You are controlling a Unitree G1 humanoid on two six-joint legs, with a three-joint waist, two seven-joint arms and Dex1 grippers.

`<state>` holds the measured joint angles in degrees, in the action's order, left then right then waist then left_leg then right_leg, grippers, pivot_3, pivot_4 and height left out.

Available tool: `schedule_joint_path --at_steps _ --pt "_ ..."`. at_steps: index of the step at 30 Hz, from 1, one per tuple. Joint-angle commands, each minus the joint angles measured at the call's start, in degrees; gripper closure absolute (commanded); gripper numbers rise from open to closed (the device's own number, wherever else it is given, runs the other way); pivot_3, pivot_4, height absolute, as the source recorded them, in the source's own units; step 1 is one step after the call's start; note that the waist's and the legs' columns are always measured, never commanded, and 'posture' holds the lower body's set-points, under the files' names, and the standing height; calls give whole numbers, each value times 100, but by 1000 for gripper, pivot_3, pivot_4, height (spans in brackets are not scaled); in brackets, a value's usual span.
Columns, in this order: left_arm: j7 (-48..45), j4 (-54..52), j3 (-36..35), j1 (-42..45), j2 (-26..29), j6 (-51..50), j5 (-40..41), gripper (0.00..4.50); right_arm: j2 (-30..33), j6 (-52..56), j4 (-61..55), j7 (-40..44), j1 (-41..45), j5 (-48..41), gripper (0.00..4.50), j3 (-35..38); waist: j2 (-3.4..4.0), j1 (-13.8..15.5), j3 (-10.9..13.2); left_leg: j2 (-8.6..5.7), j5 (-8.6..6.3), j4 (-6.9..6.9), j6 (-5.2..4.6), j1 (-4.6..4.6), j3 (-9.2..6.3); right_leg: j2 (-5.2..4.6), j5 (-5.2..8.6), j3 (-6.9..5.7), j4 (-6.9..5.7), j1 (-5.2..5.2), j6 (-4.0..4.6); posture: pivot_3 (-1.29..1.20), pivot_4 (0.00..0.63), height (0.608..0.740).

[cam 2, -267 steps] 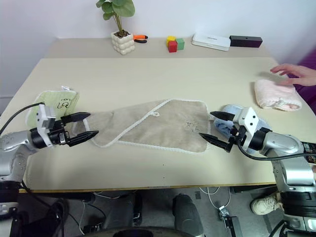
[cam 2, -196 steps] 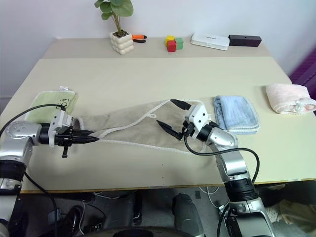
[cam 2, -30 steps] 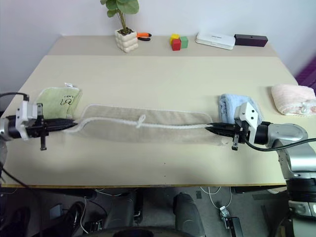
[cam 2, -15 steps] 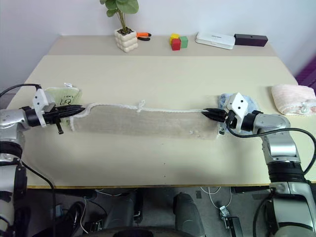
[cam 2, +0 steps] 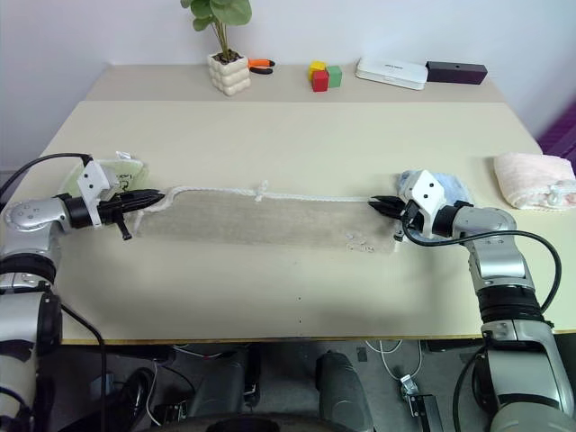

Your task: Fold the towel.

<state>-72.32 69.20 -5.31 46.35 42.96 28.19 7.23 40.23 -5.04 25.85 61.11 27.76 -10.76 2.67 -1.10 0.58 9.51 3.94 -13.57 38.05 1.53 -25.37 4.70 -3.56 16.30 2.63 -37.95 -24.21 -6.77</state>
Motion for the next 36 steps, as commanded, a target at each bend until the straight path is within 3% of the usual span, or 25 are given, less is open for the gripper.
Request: schedule_joint_path --at_steps 1,11,17,26,32,36 --pt "177 36 -53 122 23 82 -110 4500 -29 -180 109 -104 197 82 4460 15 0 -1 0 0 0 0 0 0 0 0 0 0 0 0 0 0 150 735" --pt "486 70 -24 142 -132 99 -350 4500 -177 -425 407 -337 326 379 4460 -186 0 1 0 0 0 0 0 0 0 0 0 0 -1 0 0 0 150 735" --pt "224 152 -137 205 -216 -455 -212 4500 -218 -285 371 -196 270 198 4460 -140 0 -1 0 0 0 0 0 0 0 0 0 0 -1 0 0 0 150 735" --pt "440 1 -267 254 -221 -448 -134 56 -205 -132 263 -269 340 102 11 -40 0 -6 0 0 0 0 1 0 0 0 0 0 -2 0 0 0 150 735" --pt "634 -207 -482 476 -198 -461 11 56 -237 -325 282 -493 432 166 11 -56 0 4 0 0 0 0 1 0 0 0 0 0 -2 0 0 0 150 735" --pt "663 -409 -804 733 -376 -1043 435 56 -406 -120 342 -631 618 -62 11 71 0 -5 0 0 1 0 2 0 0 0 0 0 -2 0 -1 0 150 735"
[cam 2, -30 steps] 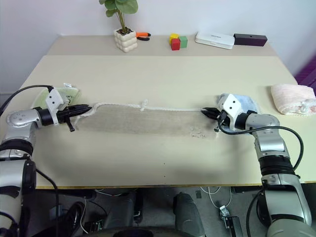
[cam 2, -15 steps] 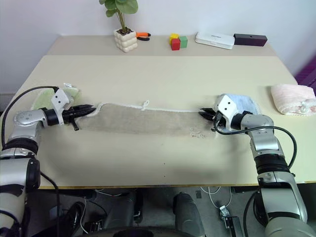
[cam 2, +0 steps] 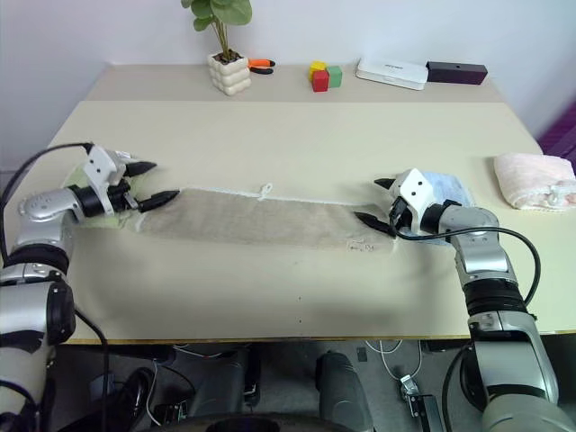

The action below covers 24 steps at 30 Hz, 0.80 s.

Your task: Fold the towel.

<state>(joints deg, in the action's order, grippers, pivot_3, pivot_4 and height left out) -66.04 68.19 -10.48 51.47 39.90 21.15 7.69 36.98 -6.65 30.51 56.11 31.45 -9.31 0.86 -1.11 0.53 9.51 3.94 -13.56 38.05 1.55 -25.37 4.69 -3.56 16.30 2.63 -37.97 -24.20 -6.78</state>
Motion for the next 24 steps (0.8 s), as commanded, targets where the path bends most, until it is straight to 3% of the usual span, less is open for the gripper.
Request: schedule_joint_path --at_steps 1,2,4,6,9,12,14,20,24 --pt "2 -390 -348 254 -128 -546 499 56 -119 99 -131 -132 284 -265 11 275 0 -2 0 0 0 0 0 0 0 0 0 0 0 0 0 0 150 735" --pt "-94 -483 -392 262 -176 -759 600 56 -142 122 -149 -128 304 -296 11 282 0 -1 0 0 0 0 0 0 0 0 0 0 -1 0 0 0 150 735" --pt "-362 -1033 -502 150 -338 -1462 1016 589 -238 244 -280 -138 325 -425 0 321 0 -4 0 0 0 0 1 0 0 0 0 0 -1 0 0 0 150 735" --pt "-483 -1738 -555 -78 -483 -2142 1369 1405 -355 493 -489 -141 299 -680 553 428 0 -17 0 0 1 -2 1 -1 -1 0 0 0 -1 0 -1 0 150 735" --pt "-387 -2786 -555 -546 -643 -2801 1702 3022 -501 859 -927 -244 140 -874 1896 476 1 -61 0 0 2 -2 3 -1 -5 0 0 0 -3 0 -1 0 150 735" --pt "457 -4007 -697 -982 -996 -3627 2136 4500 -884 1293 -1787 -880 -187 -1026 3493 523 0 -103 0 1 1 -5 2 0 -16 0 2 -1 -8 2 -3 0 150 735" --pt "815 -4720 -666 -1276 -1149 -4006 2291 4500 -1057 1507 -2264 -1192 -374 -1055 4449 530 0 -115 0 1 1 -3 2 -1 -18 0 2 -1 -9 2 -4 0 150 735" --pt "1845 -6234 -546 -2038 -1847 -4714 2659 4500 -1806 2183 -3305 -2678 -826 -748 4449 419 1 -108 -1 0 2 -2 4 1 -19 0 2 0 -11 2 -4 0 150 735" --pt "2654 -6627 -226 -2646 -2692 -4948 2651 4500 -2732 2741 -3653 -4043 -1039 -408 4449 207 2 -103 -7 -4 3 0 5 2 -19 -3 2 2 -8 10 -3 0 150 735"
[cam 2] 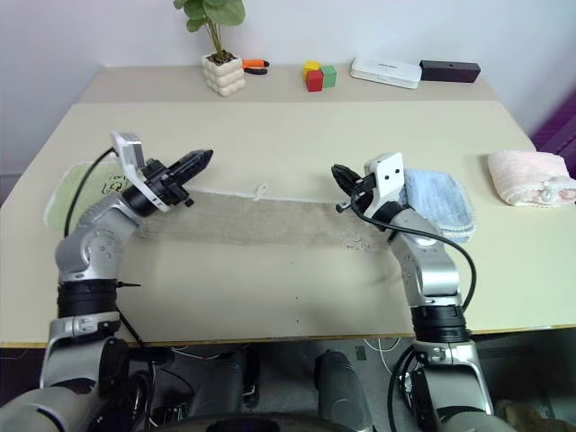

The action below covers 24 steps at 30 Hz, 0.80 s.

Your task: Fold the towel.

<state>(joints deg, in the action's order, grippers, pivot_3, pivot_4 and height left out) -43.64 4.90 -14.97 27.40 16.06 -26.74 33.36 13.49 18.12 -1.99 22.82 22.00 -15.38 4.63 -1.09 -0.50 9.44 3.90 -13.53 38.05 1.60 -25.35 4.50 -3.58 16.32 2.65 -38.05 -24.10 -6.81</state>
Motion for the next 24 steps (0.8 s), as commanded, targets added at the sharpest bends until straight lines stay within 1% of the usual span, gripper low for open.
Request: schedule_joint_path --at_steps 1,3,6,10,13,17,24 --pt "458 -248 334 -326 -350 -66 -83 4500 -536 383 -427 -898 -144 271 4449 -230 0 -10 0 0 0 -1 0 0 -1 1 0 0 1 0 0 0 150 735" --pt "694 1 421 -391 -415 93 -350 4500 -760 460 -377 -1228 -248 500 4449 -368 0 -16 0 0 0 -3 1 -1 -3 4 0 0 1 -4 0 0 150 735" --pt "1111 461 395 -357 -467 514 -685 4500 -1004 369 -239 -1396 -392 530 4449 -423 0 -12 0 0 1 -3 1 0 -4 4 0 0 2 -4 0 0 150 735" --pt "1321 992 122 -217 -241 892 -806 4500 -767 -54 399 -1595 -545 878 4449 -251 -4 0 -2 -2 1 -3 1 -1 -4 2 0 -1 7 0 1 0 150 735" --pt "1401 1227 -1 -104 -57 1080 -855 4500 -760 -4 538 -1708 -496 701 4449 49 -6 -8 -4 -2 0 -4 1 1 -4 3 0 -1 7 0 1 0 150 735" --pt "1484 1348 -166 -14 129 1194 -837 4500 -661 -4 714 -1972 -482 857 4449 242 -9 -5 -6 -3 0 -4 1 1 -6 2 0 -2 8 4 1 0 150 735" --pt "1487 1683 -364 -70 476 1404 -899 4500 -491 -36 776 -1922 -431 824 4449 309 -14 -5 -9 -3 0 -4 1 2 -7 2 0 -2 9 7 1 0 150 735"
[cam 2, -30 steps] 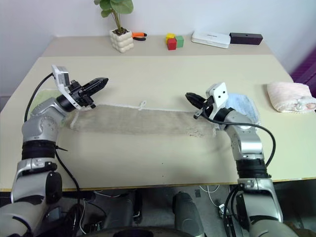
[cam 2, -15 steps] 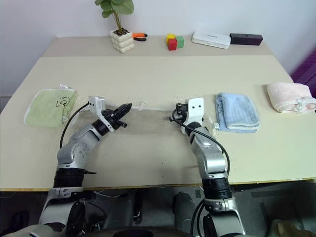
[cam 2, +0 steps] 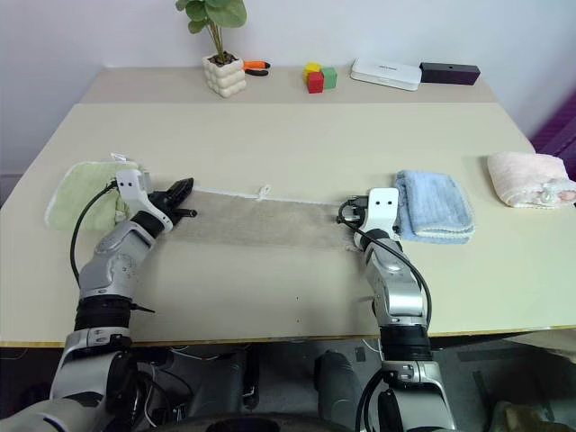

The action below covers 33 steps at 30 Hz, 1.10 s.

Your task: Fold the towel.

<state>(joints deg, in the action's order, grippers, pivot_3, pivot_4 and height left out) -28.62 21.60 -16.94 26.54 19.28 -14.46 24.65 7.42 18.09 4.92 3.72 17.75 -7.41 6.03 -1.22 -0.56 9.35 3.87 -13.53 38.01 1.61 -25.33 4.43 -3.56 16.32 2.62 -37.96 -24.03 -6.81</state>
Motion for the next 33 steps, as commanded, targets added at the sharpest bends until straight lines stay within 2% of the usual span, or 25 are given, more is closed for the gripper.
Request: schedule_joint_path --at_steps 1,8,12,15,19,22,23,27,30,33 --pt "-21 51 -170 11 198 231 -52 4500 146 -34 90 6 -4 33 4449 147 0 0 0 0 0 0 0 0 0 0 0 0 1 0 0 0 150 735" --pt "52 109 -253 136 382 197 -29 4500 257 -79 148 85 85 64 4449 84 0 1 0 0 0 0 0 0 0 -1 0 0 1 1 0 0 150 735" --pt "-168 17 -329 309 328 -98 339 4500 232 -101 -217 771 110 -460 4449 64 -1 -9 1 0 0 0 0 -1 0 0 0 -1 1 1 0 0 150 735" --pt "-445 -296 -279 240 299 -336 600 3698 298 24 -688 1317 78 -1009 3664 167 0 -26 1 1 0 -5 0 -1 0 0 0 -1 3 -1 0 0 150 735" --pt "-693 -701 -48 192 363 -360 537 1690 507 459 -1202 1626 143 -1647 1639 422 0 -8 1 1 0 -7 -1 -2 0 0 0 -1 6 -1 -1 0 150 735" --pt "-1369 -990 171 185 554 -475 655 188 788 1330 -1817 1791 -142 -2448 165 740 0 3 1 1 0 -7 0 -2 0 0 0 -1 7 0 0 0 150 735" --pt "-1666 -1061 271 163 645 -456 661 34 848 1602 -2022 1810 -274 -2749 27 877 0 13 1 1 0 -7 0 -2 0 0 0 -1 8 0 0 0 150 735" --pt "-2621 -1098 470 91 941 -283 702 34 817 2462 -2605 1397 -732 -3899 27 1490 1 -8 1 1 -1 -12 -1 -1 -1 1 1 -2 12 0 1 0 150 735" --pt "-3504 -1041 499 85 1187 -612 1067 34 710 2990 -3211 942 -1355 -4821 27 1808 1 -12 1 3 -1 -13 -2 -1 -1 2 1 -1 12 -1 1 0 150 735" --pt "-4561 -883 765 88 1618 -705 1060 34 581 3193 -3651 239 -1966 -5852 27 2154 1 -11 1 3 -1 -20 -2 -1 -2 2 2 -1 18 -2 2 0 150 735"
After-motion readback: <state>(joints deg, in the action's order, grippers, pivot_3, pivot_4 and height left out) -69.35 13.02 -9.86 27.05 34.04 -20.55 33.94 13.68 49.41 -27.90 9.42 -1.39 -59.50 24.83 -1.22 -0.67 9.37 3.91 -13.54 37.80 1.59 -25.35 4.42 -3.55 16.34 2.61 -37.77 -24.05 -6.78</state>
